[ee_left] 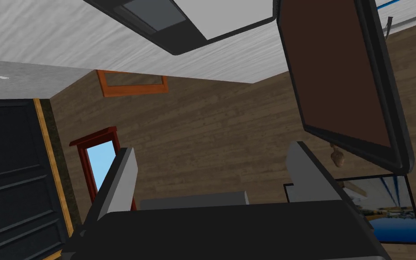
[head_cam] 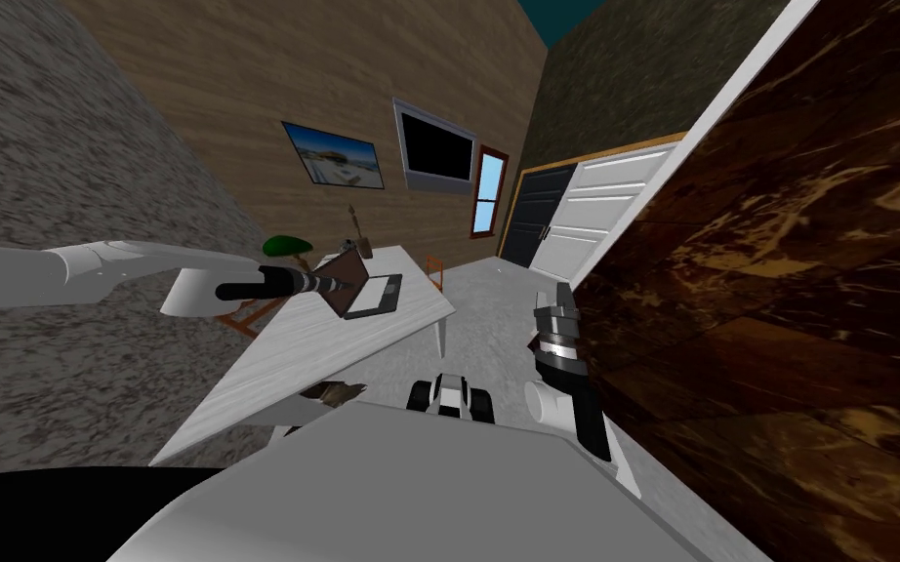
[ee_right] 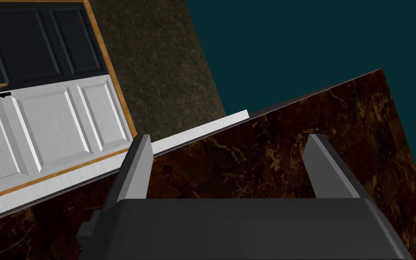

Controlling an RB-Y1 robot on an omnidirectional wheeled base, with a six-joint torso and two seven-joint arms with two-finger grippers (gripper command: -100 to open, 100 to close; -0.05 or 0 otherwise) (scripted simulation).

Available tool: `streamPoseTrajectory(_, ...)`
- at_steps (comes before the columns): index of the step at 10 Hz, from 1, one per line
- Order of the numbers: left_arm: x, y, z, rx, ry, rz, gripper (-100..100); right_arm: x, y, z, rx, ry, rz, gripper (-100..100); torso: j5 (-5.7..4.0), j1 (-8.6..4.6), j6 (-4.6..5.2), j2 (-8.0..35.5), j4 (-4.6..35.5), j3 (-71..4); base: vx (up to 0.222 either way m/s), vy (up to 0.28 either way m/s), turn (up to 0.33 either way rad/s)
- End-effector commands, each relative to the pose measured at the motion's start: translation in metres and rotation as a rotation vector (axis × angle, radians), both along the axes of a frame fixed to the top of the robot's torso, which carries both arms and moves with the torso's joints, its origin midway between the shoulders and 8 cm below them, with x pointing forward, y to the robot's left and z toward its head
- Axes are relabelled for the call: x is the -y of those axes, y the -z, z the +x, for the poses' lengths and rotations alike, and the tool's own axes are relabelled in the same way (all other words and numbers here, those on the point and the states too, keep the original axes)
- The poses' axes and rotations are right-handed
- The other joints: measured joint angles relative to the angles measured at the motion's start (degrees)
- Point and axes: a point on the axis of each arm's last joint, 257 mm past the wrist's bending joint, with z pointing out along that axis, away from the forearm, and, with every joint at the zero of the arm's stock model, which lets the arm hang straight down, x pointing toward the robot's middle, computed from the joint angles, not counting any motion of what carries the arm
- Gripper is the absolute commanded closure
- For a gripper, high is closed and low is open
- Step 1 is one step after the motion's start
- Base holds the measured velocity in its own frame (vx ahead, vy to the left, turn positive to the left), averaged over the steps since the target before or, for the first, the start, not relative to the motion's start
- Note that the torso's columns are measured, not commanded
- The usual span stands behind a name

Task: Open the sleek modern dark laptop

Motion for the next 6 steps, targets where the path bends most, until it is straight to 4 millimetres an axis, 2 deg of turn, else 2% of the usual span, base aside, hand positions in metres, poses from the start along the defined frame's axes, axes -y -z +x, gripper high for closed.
streamPoseTrajectory(1, -0.003, -0.007, 0.001, 0.002, 0.001, -0.001, -100, 0.0, 0.0, 0.0, 0.0, 0.0, 0.0, 0, -0.04, -0.1, 0.01, -0.14, -0.05, -0.09, -0.077, 0.181, -0.161)
streamPoseTrajectory(6, -0.01, -0.022, 0.002, 0.008, 0.001, -0.002, -100, 0.0, 0.0, 0.0, 0.0, 0.0, 0.0, 0, -0.04, 0.0, -0.07, -0.01, 0.03, -0.01, -0.107, 0.157, -0.147)
